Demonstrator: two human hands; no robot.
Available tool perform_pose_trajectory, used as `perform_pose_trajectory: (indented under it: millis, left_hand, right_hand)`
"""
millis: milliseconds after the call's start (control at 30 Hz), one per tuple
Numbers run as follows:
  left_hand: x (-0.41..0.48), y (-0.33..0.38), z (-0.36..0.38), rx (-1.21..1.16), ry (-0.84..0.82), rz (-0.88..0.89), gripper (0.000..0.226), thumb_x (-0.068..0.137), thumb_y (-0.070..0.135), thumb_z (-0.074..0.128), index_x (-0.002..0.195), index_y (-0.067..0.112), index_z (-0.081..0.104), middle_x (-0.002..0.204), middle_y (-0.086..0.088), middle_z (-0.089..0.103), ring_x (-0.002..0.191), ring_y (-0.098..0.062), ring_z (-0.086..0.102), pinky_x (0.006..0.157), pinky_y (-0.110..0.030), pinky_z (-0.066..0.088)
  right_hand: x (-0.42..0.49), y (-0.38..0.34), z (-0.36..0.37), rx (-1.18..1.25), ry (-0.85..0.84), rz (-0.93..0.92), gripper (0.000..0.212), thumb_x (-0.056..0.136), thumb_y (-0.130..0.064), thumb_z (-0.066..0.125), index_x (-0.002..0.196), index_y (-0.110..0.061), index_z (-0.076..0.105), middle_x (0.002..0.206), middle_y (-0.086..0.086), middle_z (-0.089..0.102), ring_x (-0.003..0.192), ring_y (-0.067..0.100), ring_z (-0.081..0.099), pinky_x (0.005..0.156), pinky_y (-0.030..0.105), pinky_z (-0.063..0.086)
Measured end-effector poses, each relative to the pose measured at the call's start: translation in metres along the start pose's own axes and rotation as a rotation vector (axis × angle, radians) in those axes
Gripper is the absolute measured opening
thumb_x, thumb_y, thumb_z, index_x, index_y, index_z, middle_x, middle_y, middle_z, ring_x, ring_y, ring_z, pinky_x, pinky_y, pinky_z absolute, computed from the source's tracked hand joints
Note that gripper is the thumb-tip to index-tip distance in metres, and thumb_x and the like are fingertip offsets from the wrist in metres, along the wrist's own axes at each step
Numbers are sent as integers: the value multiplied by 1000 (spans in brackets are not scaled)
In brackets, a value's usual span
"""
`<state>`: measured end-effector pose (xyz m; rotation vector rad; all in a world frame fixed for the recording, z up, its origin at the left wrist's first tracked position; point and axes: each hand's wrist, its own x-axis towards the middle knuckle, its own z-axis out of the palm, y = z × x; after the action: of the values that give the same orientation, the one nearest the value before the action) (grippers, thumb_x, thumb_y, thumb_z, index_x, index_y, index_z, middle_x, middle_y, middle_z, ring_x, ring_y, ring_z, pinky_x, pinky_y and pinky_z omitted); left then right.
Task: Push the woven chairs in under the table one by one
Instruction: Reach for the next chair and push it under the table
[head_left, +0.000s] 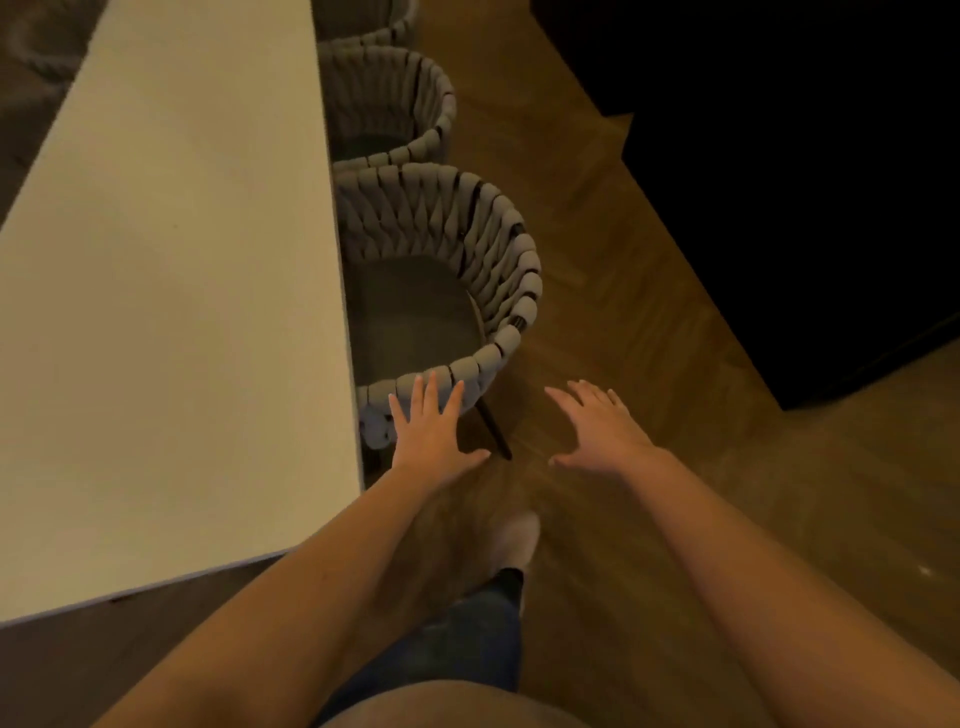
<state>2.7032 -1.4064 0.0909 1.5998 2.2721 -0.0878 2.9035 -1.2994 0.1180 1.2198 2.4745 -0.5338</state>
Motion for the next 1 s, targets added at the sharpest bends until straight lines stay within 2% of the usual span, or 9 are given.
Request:
perform_pose_trajectory:
  millis: [100, 300, 533, 667, 900, 1000]
  left_hand:
    - [63, 21, -8, -24, -27, -17, 97, 85, 67, 51, 155, 27, -3, 161, -9, -15, 147, -31, -17, 116, -60, -6]
    - [179, 59, -38, -95, -102, -95, 101, 85, 65, 53, 155, 21, -4, 162, -11, -11, 148, -30, -15, 115, -60, -9]
    - [270, 85, -53, -202, -215, -237, 106, 82, 67, 57, 156, 21, -3, 162, -9, 0, 149, -30, -9, 115, -61, -6]
    - [309, 101, -44, -306, -241, -399, 105, 82, 65, 59, 156, 21, -2, 162, -7, 4, 149, -29, -7, 116, -60, -7]
    - [346, 153, -37, -668, -99, -895, 103, 80, 63, 62, 156, 23, 4, 161, -8, 14, 149, -29, 1, 117, -58, -5]
    - [356, 171, -39, -742, -90, -1009, 100, 82, 62, 61, 156, 23, 6, 159, -7, 20, 148, -28, 9, 118, -57, -1]
  right_hand:
    - [62, 34, -28, -61, -15, -80, 99, 81, -44, 73, 155, -32, 8, 163, 4, 7, 150, 23, 1, 120, 45, 2]
    - [169, 100, -102, -180, -77, -183, 101, 80, -40, 76, 155, -31, 9, 163, 5, 8, 150, 24, 3, 120, 45, 4]
    - [287, 148, -172, -309, -108, -344, 101, 80, -33, 77, 155, -32, 8, 163, 5, 9, 150, 24, 2, 122, 46, 4]
    - [367, 157, -191, -410, -148, -525, 102, 79, -34, 78, 155, -32, 9, 163, 5, 10, 150, 24, 3, 121, 46, 5]
    - [459, 159, -238, -682, -231, -957, 102, 79, -37, 77, 155, -32, 9, 163, 4, 10, 150, 24, 3, 122, 47, 5]
    - [487, 147, -249, -759, -246, -1080, 101, 79, -35, 77, 155, -30, 11, 162, 5, 11, 150, 24, 5, 122, 47, 6]
